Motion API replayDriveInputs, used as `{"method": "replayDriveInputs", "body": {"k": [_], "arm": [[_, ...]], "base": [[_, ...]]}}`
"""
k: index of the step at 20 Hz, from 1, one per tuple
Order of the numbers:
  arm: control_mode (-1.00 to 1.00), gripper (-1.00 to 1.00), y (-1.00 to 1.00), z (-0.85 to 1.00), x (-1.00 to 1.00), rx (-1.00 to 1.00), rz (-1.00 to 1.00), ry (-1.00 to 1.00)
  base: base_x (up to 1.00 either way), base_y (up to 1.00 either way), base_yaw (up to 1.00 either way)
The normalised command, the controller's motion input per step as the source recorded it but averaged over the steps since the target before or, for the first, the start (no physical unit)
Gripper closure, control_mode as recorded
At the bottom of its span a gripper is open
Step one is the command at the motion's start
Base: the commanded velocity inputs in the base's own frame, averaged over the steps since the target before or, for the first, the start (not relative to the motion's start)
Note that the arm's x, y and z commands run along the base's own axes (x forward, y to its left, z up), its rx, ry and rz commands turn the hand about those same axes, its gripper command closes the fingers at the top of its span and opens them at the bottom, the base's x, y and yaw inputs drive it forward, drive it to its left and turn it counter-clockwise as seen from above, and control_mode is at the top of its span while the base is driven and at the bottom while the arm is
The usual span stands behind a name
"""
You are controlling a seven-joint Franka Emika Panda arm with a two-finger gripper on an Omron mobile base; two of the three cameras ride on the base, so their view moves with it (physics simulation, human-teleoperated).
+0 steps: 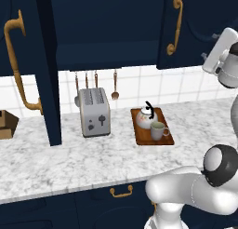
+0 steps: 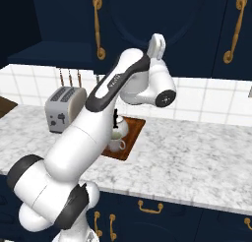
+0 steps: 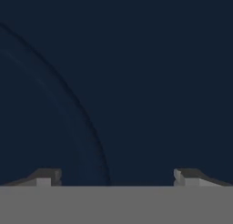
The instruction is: Pick the kettle from the counter and place it on the tray. Then pick the mug from the cabinet and place it on the tray. Then close the cabinet doors.
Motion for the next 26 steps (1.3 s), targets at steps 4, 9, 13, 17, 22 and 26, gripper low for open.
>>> {"method": "replayDriveInputs", "body": {"k": [4,9,13,17,22,26], "arm": [[-1.00,-1.00,0.97,0.25,0.50,0.00,-0.06,-0.03],[-1.00,-1.00,0.25,0.10,0.84,0.00,-0.04,0.11],[-1.00,-1.00,0.10,-0.06,0.99,-0.01,-0.01,0.13],[-1.00,-1.00,0.33,-0.65,1.00,-0.02,0.00,0.09],[-1.00,-1.00,0.55,-0.89,1.00,-0.01,-0.02,0.02],[-1.00,-1.00,0.54,-0.94,1.00,0.00,-0.01,0.00]], "base": [[0.00,0.00,0.00],[0.00,0.00,0.00],[0.00,0.00,0.00],[0.00,0.00,0.00],[0.00,0.00,0.00],[0.00,0.00,0.00]]}}
